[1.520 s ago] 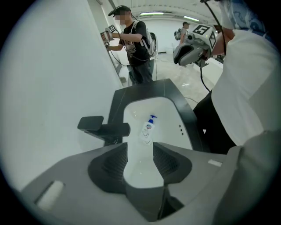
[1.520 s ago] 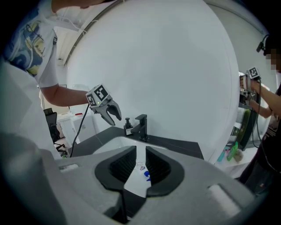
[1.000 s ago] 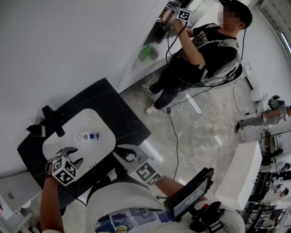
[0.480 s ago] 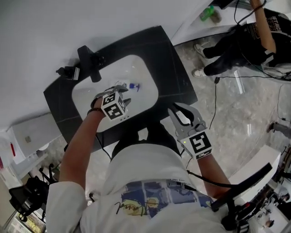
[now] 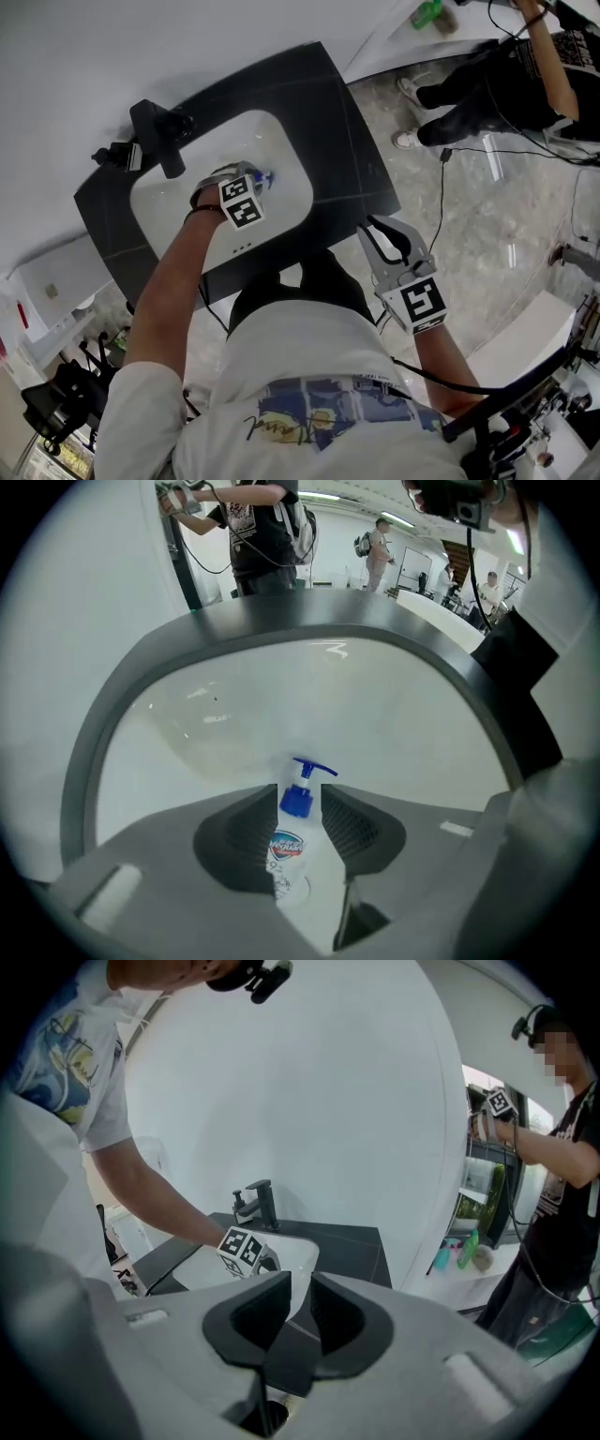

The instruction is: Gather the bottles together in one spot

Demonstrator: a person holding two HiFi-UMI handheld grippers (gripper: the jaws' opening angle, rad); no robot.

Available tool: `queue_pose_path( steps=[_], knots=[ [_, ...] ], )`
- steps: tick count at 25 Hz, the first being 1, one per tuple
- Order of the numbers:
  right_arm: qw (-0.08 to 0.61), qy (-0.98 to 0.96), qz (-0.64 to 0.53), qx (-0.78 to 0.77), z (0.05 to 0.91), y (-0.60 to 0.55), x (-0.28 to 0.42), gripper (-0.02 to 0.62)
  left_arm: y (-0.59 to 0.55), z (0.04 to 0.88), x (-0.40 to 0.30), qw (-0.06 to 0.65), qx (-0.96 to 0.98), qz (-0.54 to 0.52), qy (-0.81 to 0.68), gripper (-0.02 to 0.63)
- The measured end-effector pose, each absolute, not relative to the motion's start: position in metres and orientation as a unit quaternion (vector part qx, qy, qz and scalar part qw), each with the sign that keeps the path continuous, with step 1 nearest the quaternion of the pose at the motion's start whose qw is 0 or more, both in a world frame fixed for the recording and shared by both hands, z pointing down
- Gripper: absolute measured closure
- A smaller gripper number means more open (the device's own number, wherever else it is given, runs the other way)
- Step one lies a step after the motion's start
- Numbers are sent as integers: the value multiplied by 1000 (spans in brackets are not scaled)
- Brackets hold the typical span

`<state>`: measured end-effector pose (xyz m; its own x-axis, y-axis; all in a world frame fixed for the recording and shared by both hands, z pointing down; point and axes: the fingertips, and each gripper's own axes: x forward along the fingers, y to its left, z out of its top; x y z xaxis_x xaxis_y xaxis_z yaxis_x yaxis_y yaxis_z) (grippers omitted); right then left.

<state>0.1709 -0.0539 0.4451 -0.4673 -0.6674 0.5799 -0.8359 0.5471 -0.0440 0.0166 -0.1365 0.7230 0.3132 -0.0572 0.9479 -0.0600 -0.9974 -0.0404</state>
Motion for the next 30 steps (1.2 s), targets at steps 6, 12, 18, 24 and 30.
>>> queue_pose_path(
  steps=[6, 12, 18, 24, 30],
  knots=[
    [288, -825, 186, 448, 457, -51, 191, 530, -136, 747, 25, -39, 793, 608, -3, 453],
    [294, -821, 197, 448, 463, -55, 199, 529, -132, 762, 31, -59, 779, 624, 24, 465],
    [282, -826, 190, 451, 464, -60, 204, 530, -131, 766, 33, -67, 776, 627, 25, 488],
    [296, -828, 188, 437, 461, -63, 200, 531, -127, 752, 36, -63, 794, 604, 5, 506],
    [291, -835, 183, 430, 458, -68, 189, 531, -139, 717, 41, -41, 832, 549, -63, 509]
  ],
)
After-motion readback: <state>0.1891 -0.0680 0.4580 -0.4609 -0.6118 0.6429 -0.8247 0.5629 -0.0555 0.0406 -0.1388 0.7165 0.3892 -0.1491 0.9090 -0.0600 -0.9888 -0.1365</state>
